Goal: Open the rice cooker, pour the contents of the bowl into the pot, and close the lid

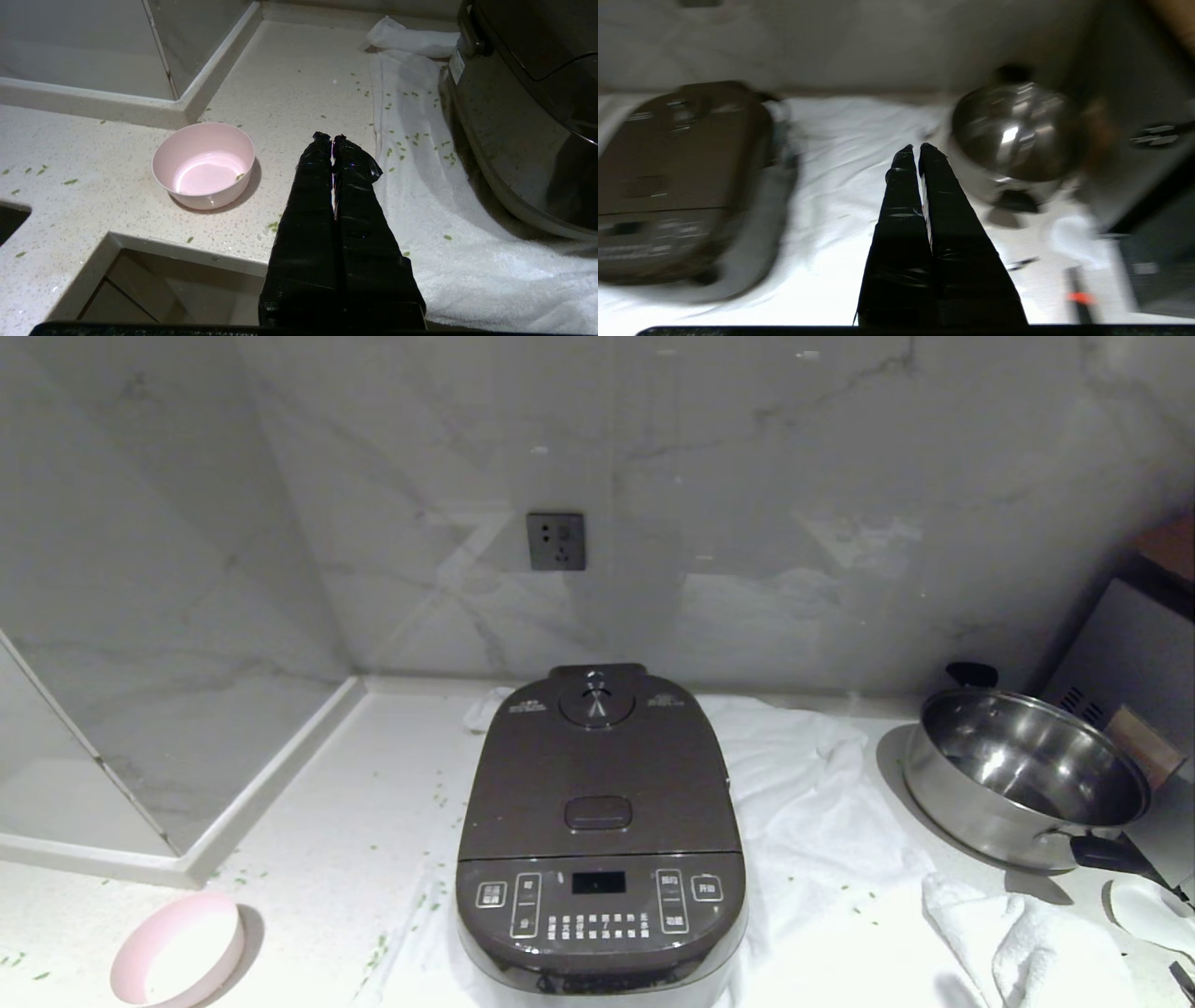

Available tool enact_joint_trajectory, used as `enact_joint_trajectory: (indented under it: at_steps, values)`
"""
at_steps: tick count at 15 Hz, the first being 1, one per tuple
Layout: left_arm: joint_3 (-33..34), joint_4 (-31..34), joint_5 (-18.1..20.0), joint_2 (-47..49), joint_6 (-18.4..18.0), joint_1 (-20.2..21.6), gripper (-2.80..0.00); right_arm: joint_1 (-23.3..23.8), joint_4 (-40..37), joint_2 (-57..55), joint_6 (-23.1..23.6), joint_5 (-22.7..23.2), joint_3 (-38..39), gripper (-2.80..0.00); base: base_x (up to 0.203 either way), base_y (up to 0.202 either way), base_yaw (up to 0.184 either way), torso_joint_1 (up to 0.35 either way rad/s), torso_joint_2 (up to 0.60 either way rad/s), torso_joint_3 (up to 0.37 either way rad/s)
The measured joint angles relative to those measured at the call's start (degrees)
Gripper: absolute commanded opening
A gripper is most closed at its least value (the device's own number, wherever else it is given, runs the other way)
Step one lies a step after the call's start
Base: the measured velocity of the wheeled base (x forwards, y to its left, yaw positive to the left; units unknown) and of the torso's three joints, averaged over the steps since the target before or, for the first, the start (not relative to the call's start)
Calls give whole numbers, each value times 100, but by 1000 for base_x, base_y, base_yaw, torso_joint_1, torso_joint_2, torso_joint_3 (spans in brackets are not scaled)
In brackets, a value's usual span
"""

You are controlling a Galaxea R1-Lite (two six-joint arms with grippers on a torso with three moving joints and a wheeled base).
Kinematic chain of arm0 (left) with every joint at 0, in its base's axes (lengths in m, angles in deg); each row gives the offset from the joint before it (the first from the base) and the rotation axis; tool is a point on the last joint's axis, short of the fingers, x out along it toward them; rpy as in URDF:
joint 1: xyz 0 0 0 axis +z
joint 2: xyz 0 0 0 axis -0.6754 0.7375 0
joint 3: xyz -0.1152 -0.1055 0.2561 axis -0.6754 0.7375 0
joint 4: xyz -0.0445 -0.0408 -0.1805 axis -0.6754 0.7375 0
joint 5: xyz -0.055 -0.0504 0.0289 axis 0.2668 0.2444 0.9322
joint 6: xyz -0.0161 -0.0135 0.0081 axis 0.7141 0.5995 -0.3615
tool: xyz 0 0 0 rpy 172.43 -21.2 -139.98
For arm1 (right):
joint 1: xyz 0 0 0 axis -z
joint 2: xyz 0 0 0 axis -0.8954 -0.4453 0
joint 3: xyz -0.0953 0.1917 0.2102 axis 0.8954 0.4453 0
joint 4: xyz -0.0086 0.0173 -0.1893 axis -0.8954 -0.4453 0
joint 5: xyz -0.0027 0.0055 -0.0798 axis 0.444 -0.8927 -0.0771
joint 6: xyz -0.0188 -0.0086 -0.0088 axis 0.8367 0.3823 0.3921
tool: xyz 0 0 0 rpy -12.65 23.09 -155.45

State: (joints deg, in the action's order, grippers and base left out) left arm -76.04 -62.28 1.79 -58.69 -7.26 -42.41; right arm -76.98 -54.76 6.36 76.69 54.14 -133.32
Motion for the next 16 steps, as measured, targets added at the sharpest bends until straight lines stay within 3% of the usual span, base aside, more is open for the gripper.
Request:
enact_joint_trajectory:
  at_steps: [2, 6, 9, 11, 16]
  values:
    - [0, 0, 0, 0, 7, 0, -280, 633, 179, 447, 622, -28, 151, -280, 0, 0, 0, 0, 0, 0]
    - [0, -1, 0, 0, 10, 0, -280, 1600, 296, 1274, 1217, 36, 274, -280, 0, 0, 0, 0, 0, 0]
    - [0, -1, 1, 0, 10, 0, -280, 1741, 349, 1877, 1423, 400, 532, -280, 0, 0, 0, 0, 0, 0]
    - [0, 0, 0, 0, 10, 0, -280, 1748, 512, 2074, 992, 635, 625, -280, 0, 0, 0, 0, 0, 0]
    - [0, -1, 2, 0, 10, 0, -280, 1216, 470, 2411, 1013, 740, 778, -280, 0, 0, 0, 0, 0, 0]
